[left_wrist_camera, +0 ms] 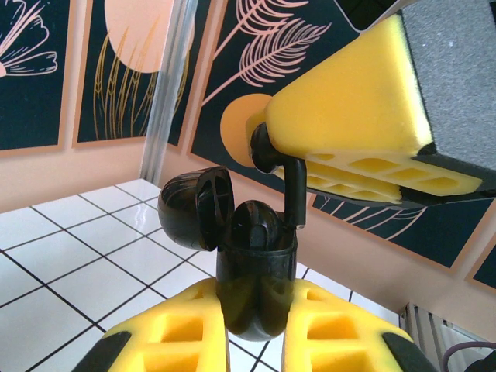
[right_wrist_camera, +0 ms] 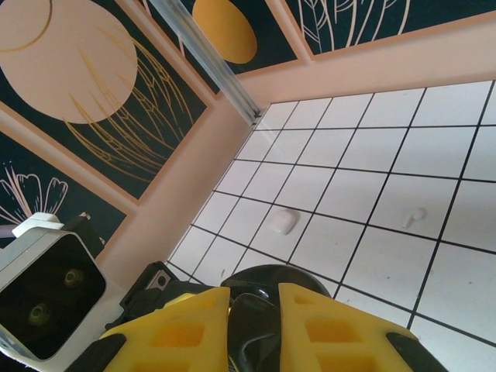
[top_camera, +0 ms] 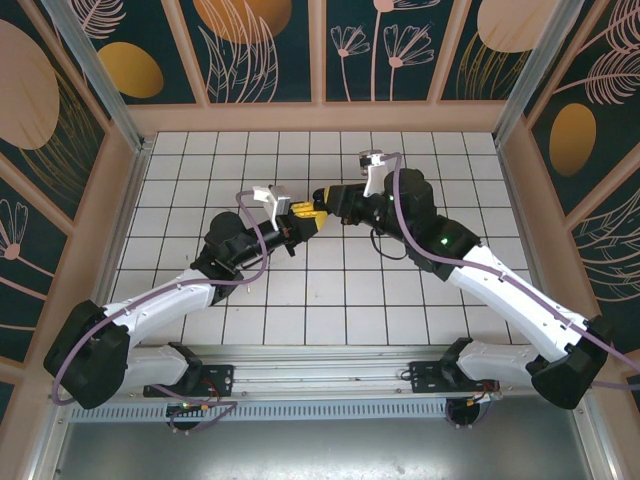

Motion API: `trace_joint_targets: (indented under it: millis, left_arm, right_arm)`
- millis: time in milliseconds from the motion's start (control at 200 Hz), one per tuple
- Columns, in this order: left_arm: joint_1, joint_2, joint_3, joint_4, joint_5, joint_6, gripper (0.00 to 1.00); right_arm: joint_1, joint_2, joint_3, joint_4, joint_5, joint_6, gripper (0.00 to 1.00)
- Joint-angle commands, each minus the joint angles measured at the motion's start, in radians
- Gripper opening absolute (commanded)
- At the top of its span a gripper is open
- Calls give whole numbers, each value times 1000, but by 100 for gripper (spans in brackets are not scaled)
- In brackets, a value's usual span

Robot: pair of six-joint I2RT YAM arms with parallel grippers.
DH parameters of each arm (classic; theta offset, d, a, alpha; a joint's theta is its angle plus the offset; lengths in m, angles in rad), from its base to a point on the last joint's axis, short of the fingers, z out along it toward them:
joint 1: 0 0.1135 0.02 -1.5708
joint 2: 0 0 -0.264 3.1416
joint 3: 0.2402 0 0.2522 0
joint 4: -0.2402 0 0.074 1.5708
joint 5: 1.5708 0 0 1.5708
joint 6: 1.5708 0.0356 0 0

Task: Insert wireless bluetooth earbuds into charging case

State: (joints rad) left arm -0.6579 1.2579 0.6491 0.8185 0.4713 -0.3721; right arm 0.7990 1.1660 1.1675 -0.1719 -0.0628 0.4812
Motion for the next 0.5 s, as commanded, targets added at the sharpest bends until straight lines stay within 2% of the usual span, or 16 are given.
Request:
trace_joint_targets:
  millis: [0,495]
  left_arm:
    - [7,-17,9,58,0,-7,0]
    - [7,-14,11,62,9,-13,0]
  right_arm:
    - [21,11,8,-1,37,-6,20]
    - [26,10,14,-35,116,-17,20]
